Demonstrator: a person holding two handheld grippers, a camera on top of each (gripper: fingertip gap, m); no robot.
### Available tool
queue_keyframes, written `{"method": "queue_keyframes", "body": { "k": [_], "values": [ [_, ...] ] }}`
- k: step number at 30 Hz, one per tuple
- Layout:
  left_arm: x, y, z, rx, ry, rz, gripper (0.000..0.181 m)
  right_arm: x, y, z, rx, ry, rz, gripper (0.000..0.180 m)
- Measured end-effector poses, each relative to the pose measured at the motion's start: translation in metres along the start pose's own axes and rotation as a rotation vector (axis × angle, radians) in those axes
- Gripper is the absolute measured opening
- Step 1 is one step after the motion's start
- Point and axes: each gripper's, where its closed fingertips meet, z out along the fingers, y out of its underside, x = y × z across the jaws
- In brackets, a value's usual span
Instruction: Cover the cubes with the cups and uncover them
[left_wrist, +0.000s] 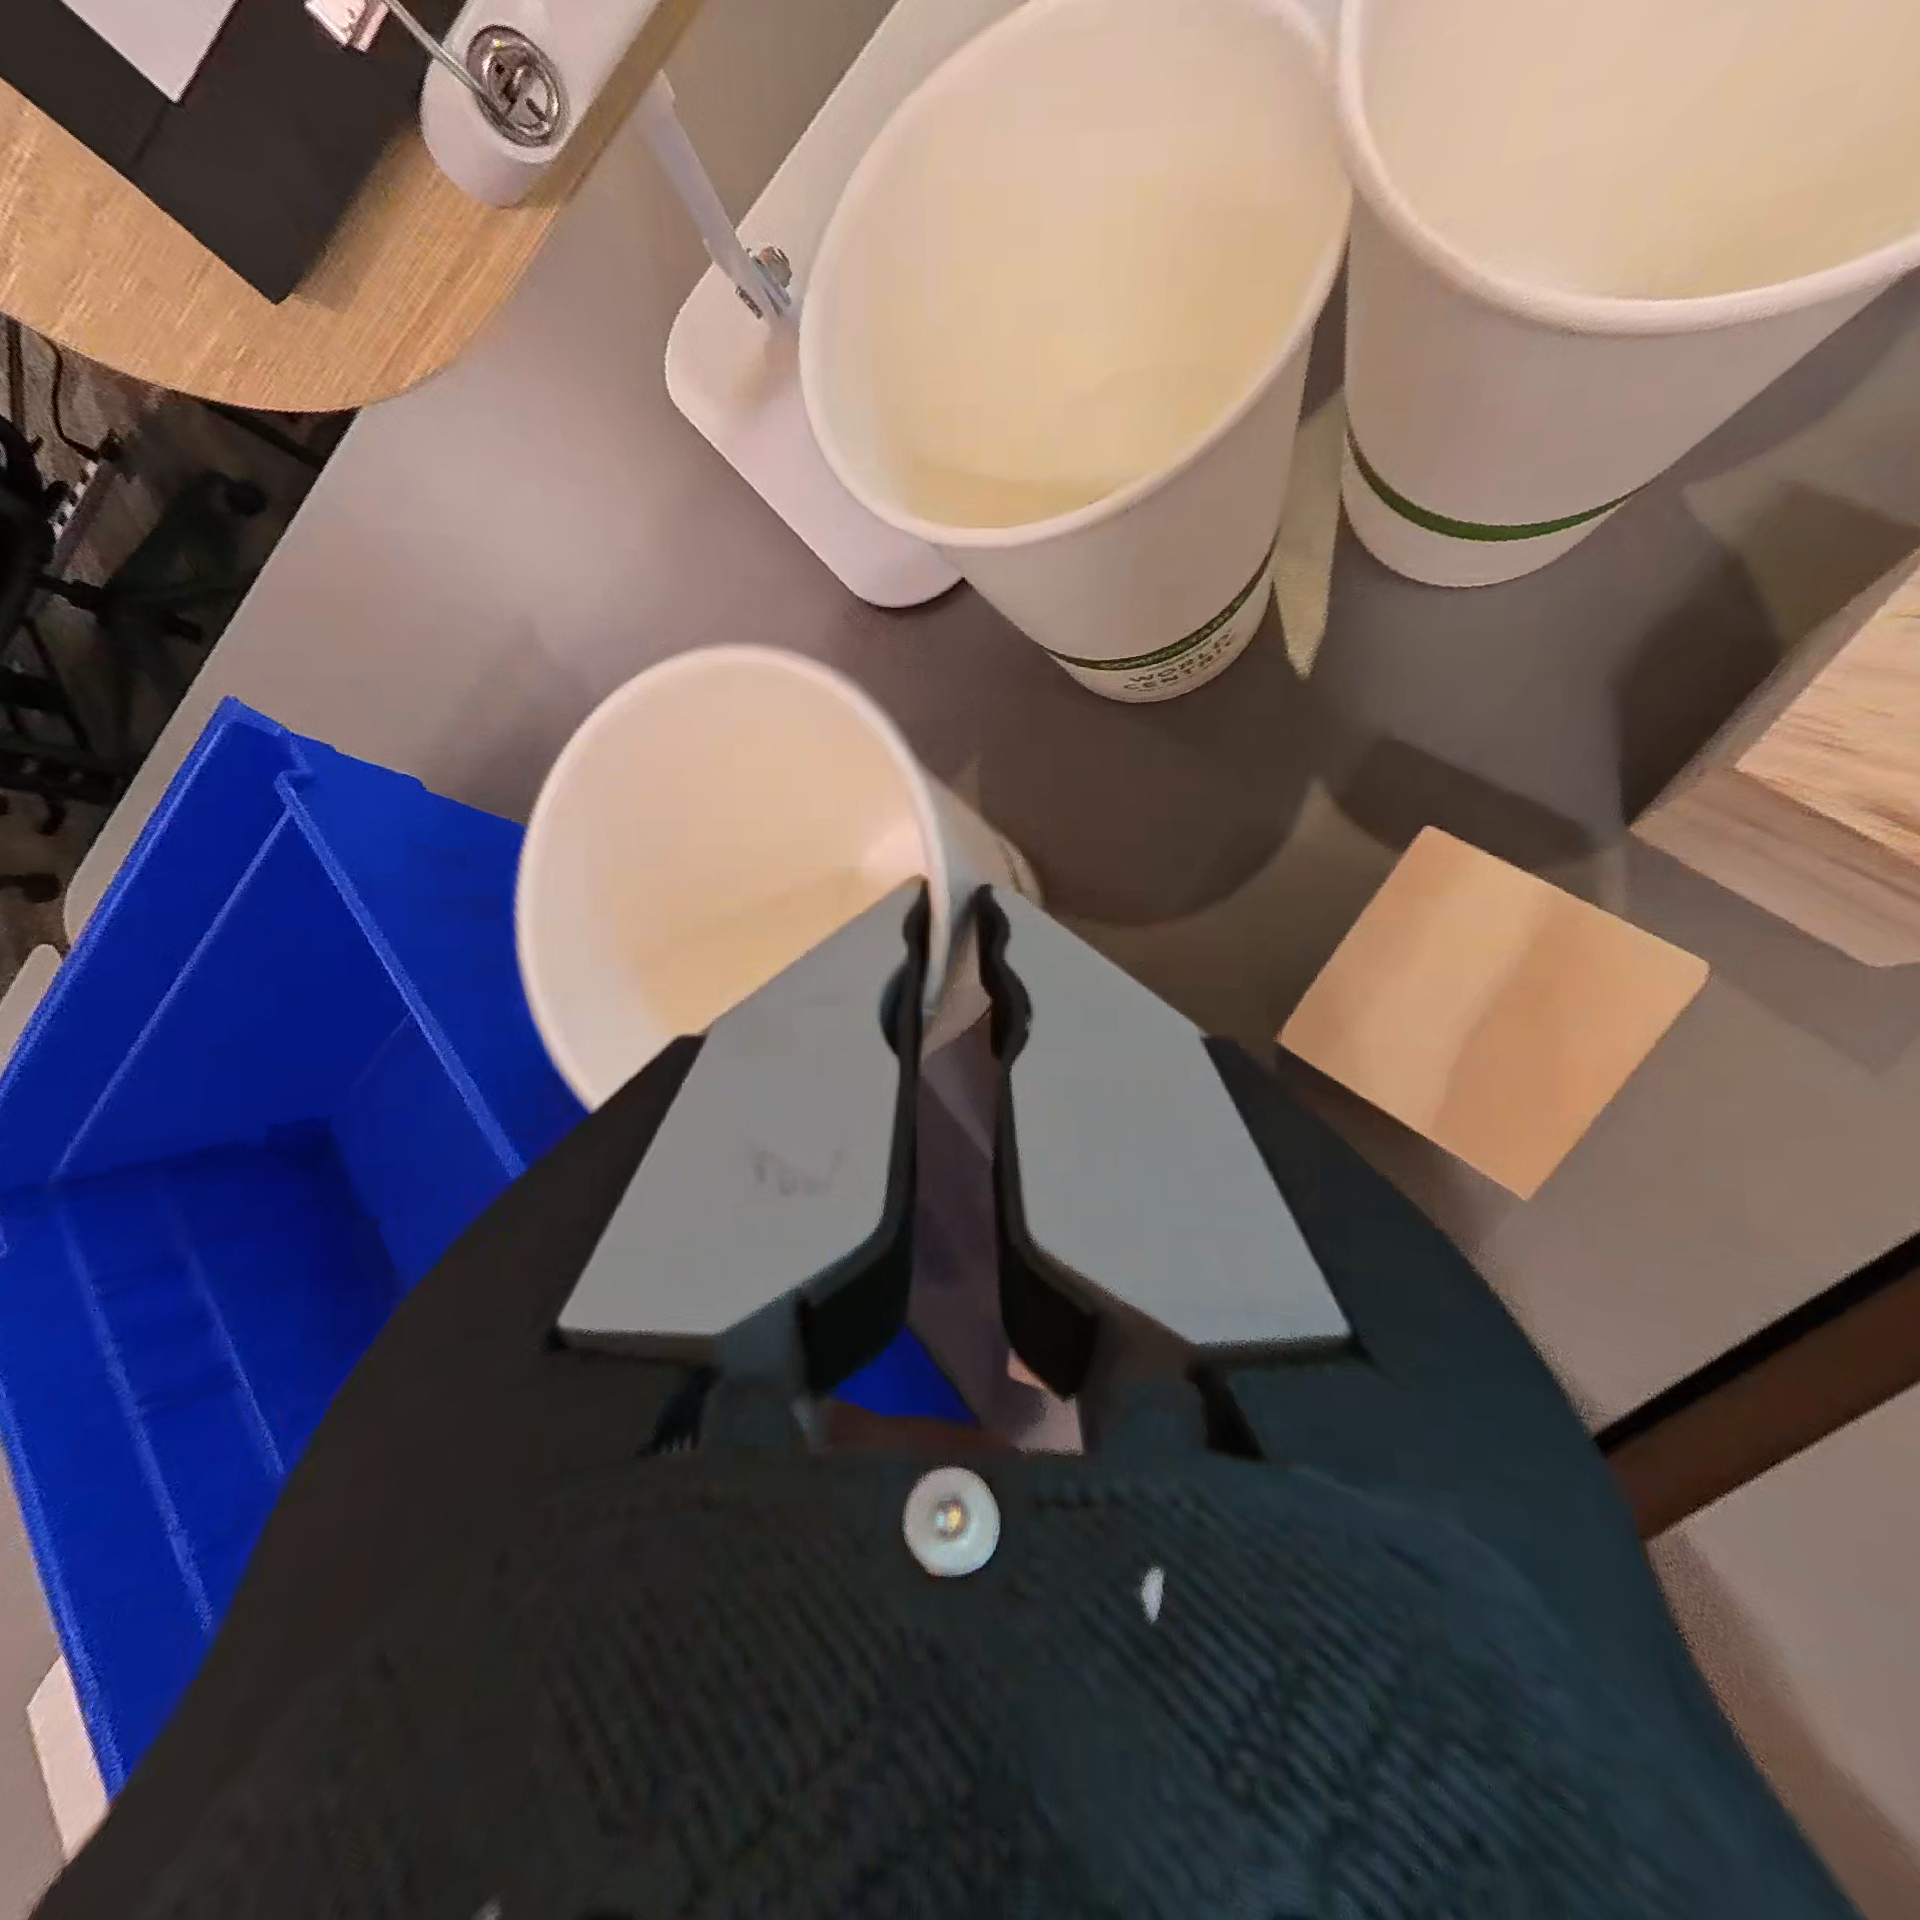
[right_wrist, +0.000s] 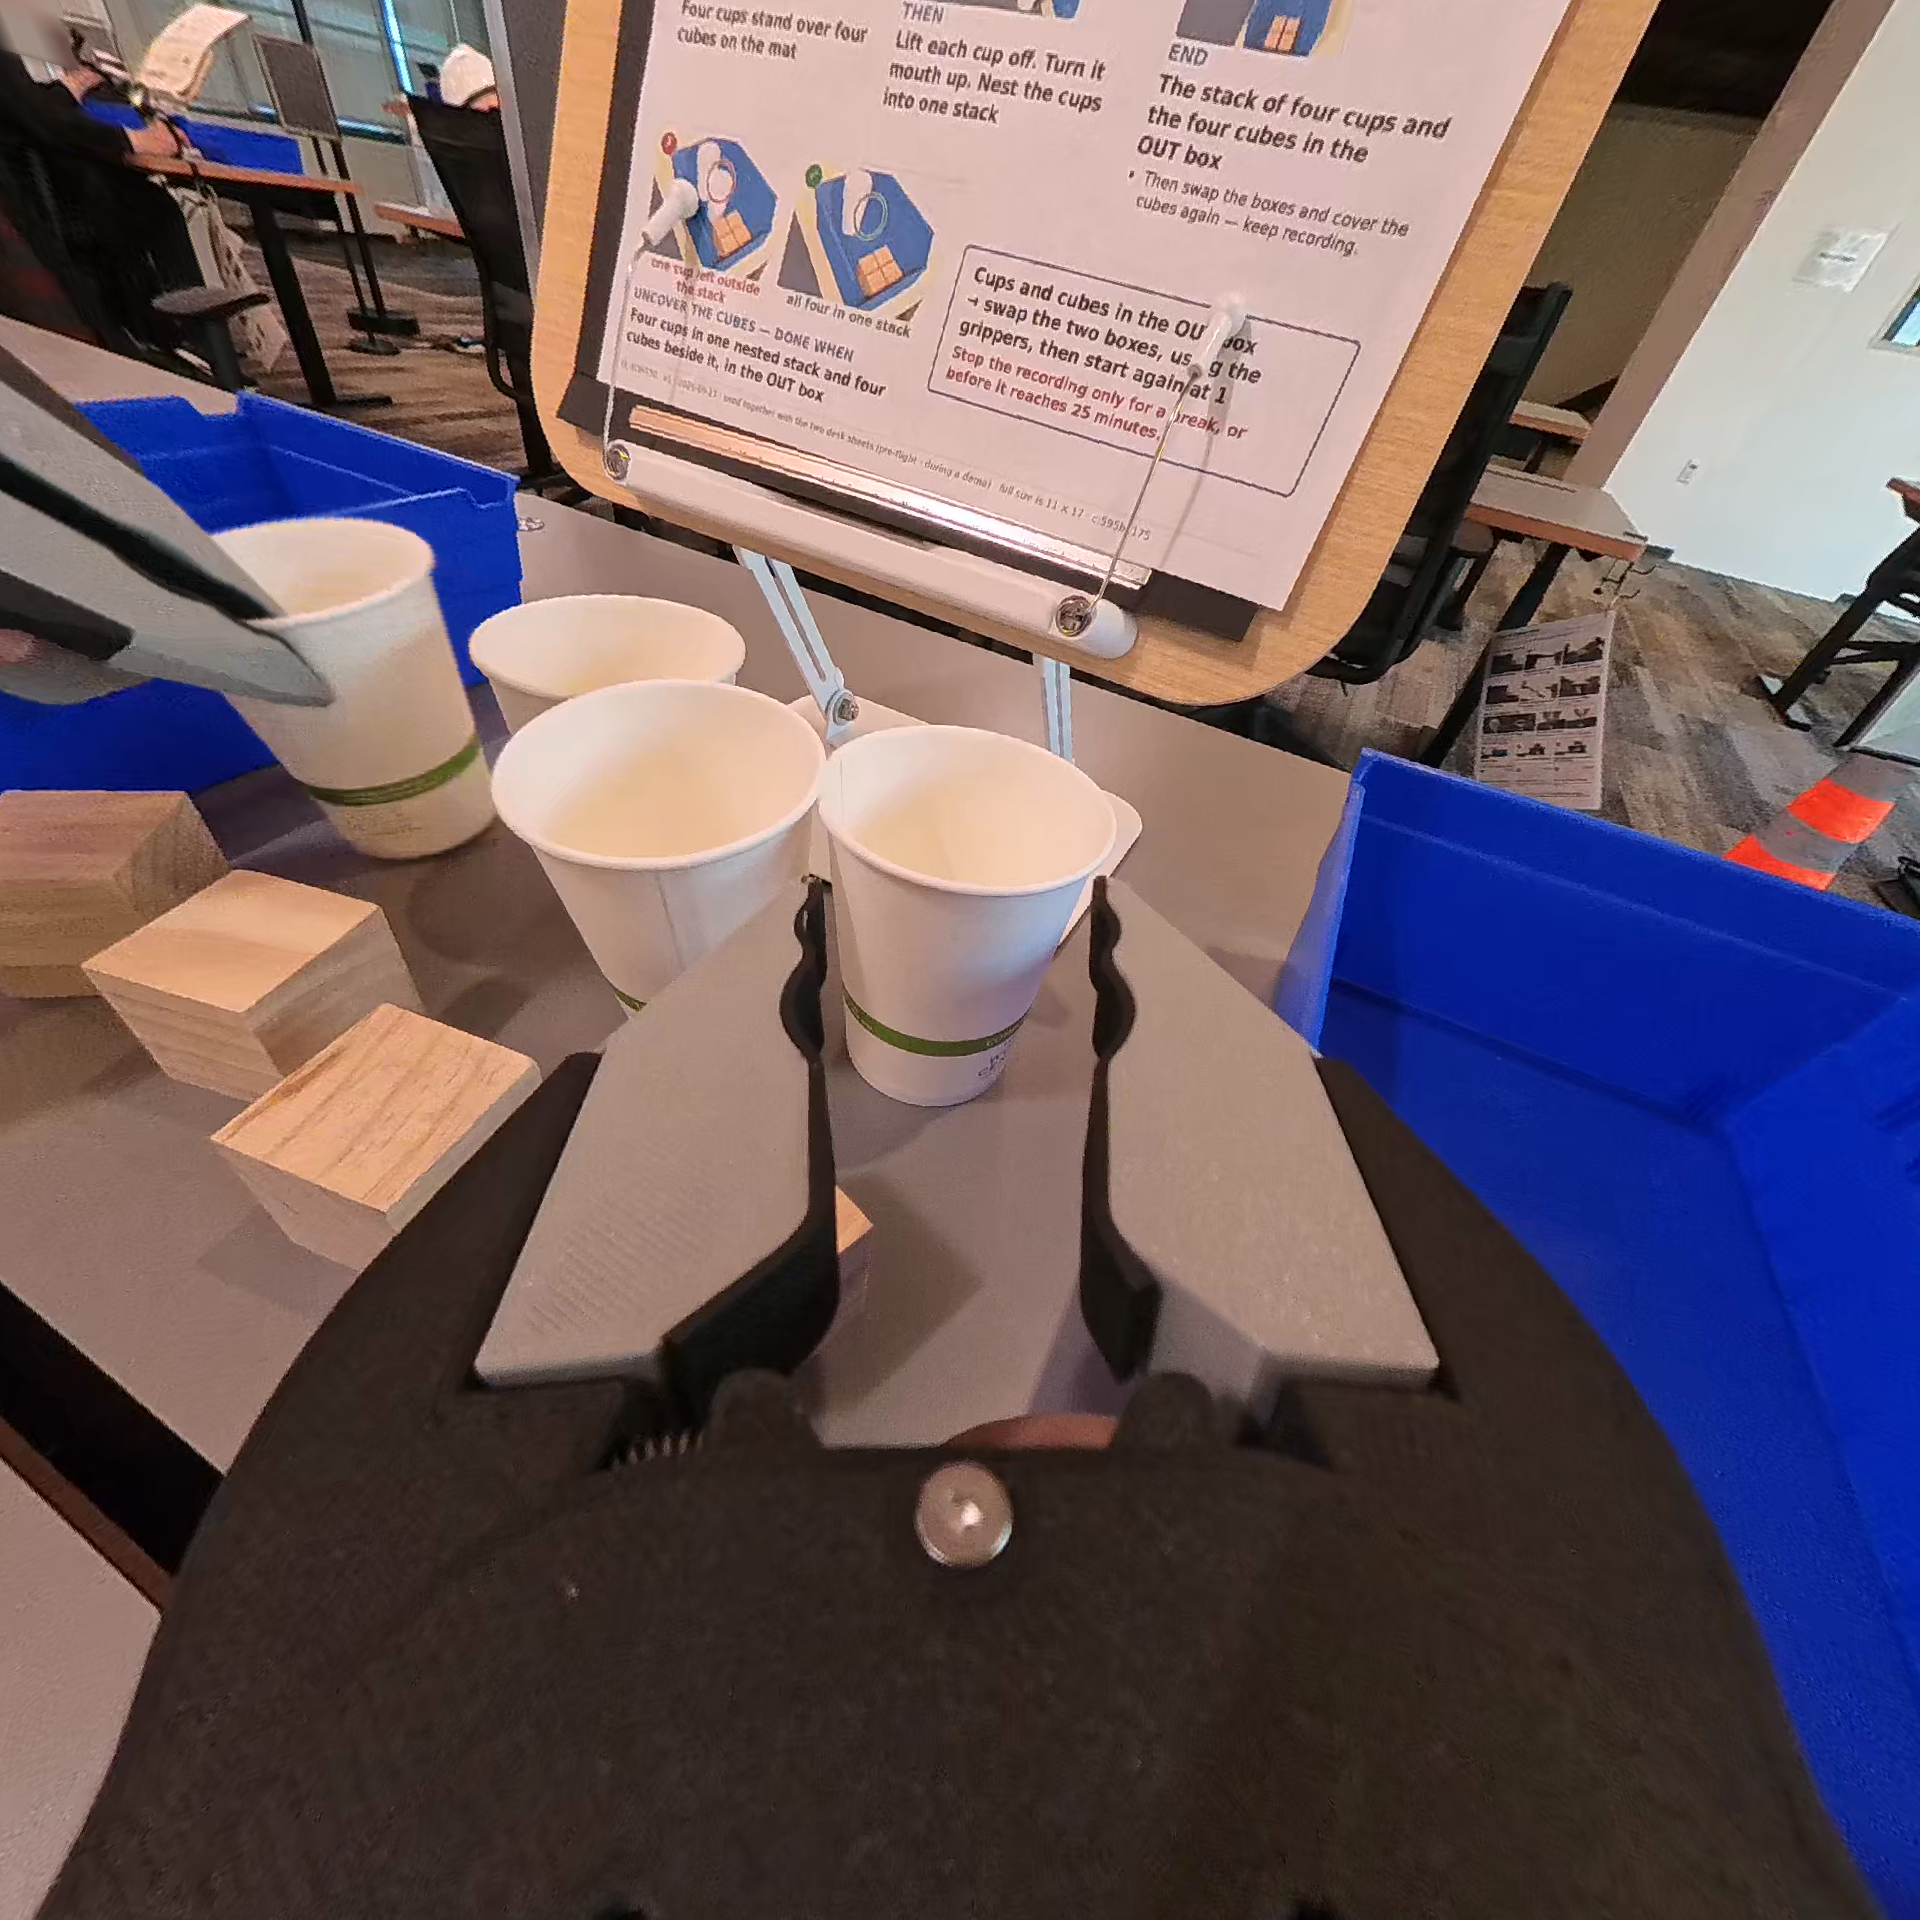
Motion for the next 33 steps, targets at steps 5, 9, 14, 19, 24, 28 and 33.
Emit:
{"method": "queue_keyframes", "body": {
  "k": [5, 9, 14, 19, 24, 28, 33],
  "values": [
    [-0.003, -0.001, -0.003, 0.019, 0.004, -0.010, 0.000, 0.000, -0.001, -0.001, 0.003, -0.002, -0.001, 0.048],
    [-0.002, -0.007, -0.012, 0.046, 0.021, -0.021, 0.000, 0.000, -0.001, -0.001, 0.004, -0.002, 0.001, 0.047],
    [-0.003, -0.018, -0.031, 0.111, 0.028, -0.037, 0.000, 0.000, 0.000, -0.001, 0.003, -0.007, 0.011, 0.047],
    [-0.008, -0.028, -0.052, 0.181, 0.048, -0.069, 0.000, -0.001, 0.000, 0.000, 0.003, -0.010, 0.012, 0.047],
    [-0.017, -0.033, -0.071, 0.202, 0.048, -0.077, 0.000, -0.002, 0.000, 0.000, 0.003, -0.012, 0.008, 0.047],
    [-0.021, -0.033, -0.075, 0.199, 0.036, -0.070, 0.000, -0.003, 0.000, 0.000, 0.000, -0.013, 0.003, 0.047],
    [-0.021, -0.037, -0.076, 0.201, 0.021, -0.058, 0.000, -0.004, 0.000, 0.000, 0.003, -0.017, 0.004, 0.046]
  ]
}}
